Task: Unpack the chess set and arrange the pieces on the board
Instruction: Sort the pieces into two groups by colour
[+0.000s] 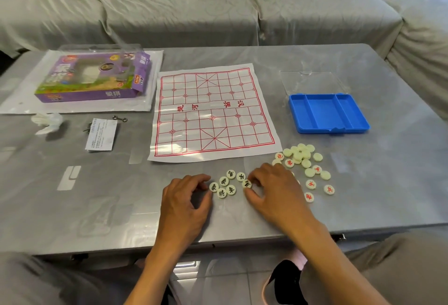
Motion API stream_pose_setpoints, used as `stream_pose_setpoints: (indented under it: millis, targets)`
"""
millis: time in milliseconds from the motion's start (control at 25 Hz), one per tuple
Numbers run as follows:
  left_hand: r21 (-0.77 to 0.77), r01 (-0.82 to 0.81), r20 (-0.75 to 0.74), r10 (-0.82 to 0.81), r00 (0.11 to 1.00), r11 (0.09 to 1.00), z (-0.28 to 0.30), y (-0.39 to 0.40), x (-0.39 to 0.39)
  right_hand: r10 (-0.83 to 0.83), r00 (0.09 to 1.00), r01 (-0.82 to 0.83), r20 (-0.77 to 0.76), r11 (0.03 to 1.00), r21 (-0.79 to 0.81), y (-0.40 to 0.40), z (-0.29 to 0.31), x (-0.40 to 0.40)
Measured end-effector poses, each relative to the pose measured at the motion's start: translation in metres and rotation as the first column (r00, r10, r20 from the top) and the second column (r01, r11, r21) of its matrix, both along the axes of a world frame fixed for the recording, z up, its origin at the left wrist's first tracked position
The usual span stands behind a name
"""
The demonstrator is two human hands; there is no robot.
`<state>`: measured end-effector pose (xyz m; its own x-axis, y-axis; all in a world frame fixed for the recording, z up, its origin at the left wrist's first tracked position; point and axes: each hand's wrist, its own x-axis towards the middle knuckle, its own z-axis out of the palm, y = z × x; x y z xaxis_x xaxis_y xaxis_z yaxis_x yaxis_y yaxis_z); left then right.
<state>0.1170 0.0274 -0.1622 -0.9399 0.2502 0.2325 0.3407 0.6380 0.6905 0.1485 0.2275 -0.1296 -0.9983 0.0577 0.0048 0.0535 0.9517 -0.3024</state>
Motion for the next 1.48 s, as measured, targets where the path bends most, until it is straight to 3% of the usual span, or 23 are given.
stream_pose_setpoints:
  millis: [80,160,360,600,920,1120,1480]
  targets:
    - [0.004,0.000,0.003,0.000,1.000,1.000,-0.001,0.000,0.001,0.030,0.999,-0.030,-0.010,0.999,0.024,-0.004,-0.001,-0.003]
    - [0.012,0.003,0.000,-0.003,1.000,1.000,-0.002,0.000,0.001,-0.047,0.999,0.046,-0.023,0.999,-0.023,0.018,0.009,-0.004]
    - [-0.014,0.004,-0.030,-0.004,1.000,1.000,-0.004,0.000,-0.001,-0.196,0.961,0.209,0.195,0.977,-0.046,0.082,0.023,0.014]
    - [-0.020,0.005,-0.014,-0.005,1.000,1.000,-0.002,-0.001,-0.001,-0.281,0.955,0.284,0.095,0.959,-0.020,0.072,0.013,0.014]
    - [-0.008,0.009,-0.016,-0.009,1.000,1.000,-0.003,-0.001,-0.001,-0.256,0.965,0.261,0.051,0.957,-0.127,0.066,0.007,0.014]
    - [-0.010,0.007,-0.011,-0.007,1.000,1.000,-0.002,0.000,-0.001,-0.211,0.970,0.230,0.120,0.958,-0.174,0.075,0.013,0.021]
    - [-0.025,0.004,-0.002,-0.004,1.000,1.000,-0.003,0.000,-0.001,-0.298,0.951,0.304,0.082,0.950,-0.067,0.077,0.006,0.018]
